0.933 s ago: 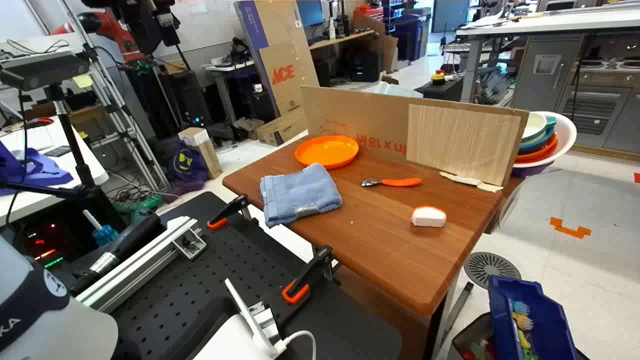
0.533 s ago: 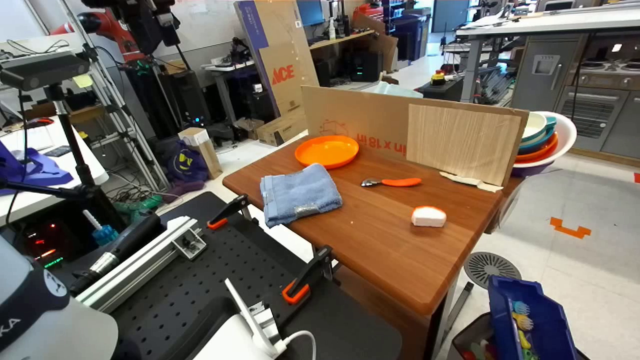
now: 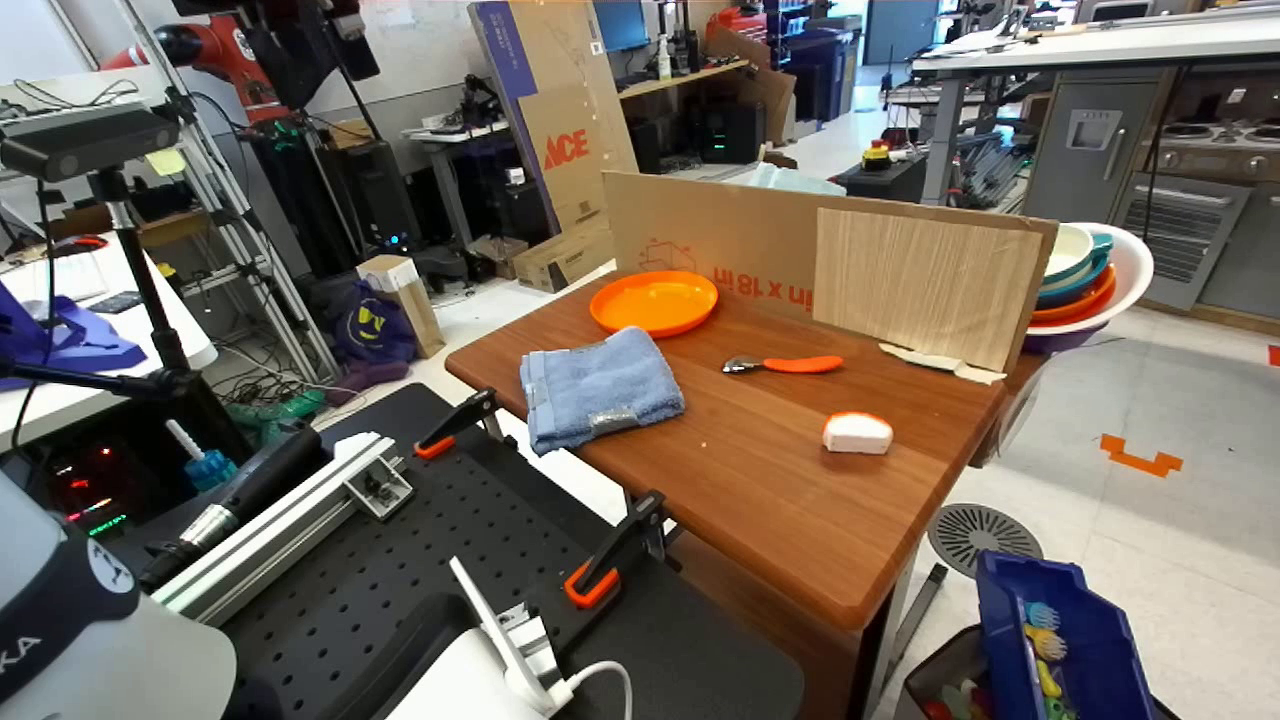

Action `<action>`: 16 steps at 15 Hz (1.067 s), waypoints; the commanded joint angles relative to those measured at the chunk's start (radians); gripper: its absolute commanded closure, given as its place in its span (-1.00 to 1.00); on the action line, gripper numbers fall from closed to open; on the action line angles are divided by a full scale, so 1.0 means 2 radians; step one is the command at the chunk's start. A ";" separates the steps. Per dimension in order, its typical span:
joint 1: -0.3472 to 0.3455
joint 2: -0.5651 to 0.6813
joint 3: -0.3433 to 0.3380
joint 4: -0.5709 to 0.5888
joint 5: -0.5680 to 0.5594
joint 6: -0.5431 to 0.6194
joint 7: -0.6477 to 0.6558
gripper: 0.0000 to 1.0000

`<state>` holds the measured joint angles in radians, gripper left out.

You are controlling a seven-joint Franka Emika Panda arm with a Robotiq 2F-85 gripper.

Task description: Move the plush toy from right to left.

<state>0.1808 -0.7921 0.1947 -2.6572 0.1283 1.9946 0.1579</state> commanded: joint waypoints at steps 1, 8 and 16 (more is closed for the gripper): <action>-0.012 0.005 -0.024 0.003 0.005 0.028 -0.014 -1.00; -0.059 0.031 -0.097 0.031 0.015 0.073 -0.035 -1.00; -0.113 0.107 -0.175 0.065 0.040 0.107 -0.049 -1.00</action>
<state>-0.0208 -0.6502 -0.1332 -2.5643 0.1641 2.1872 0.0716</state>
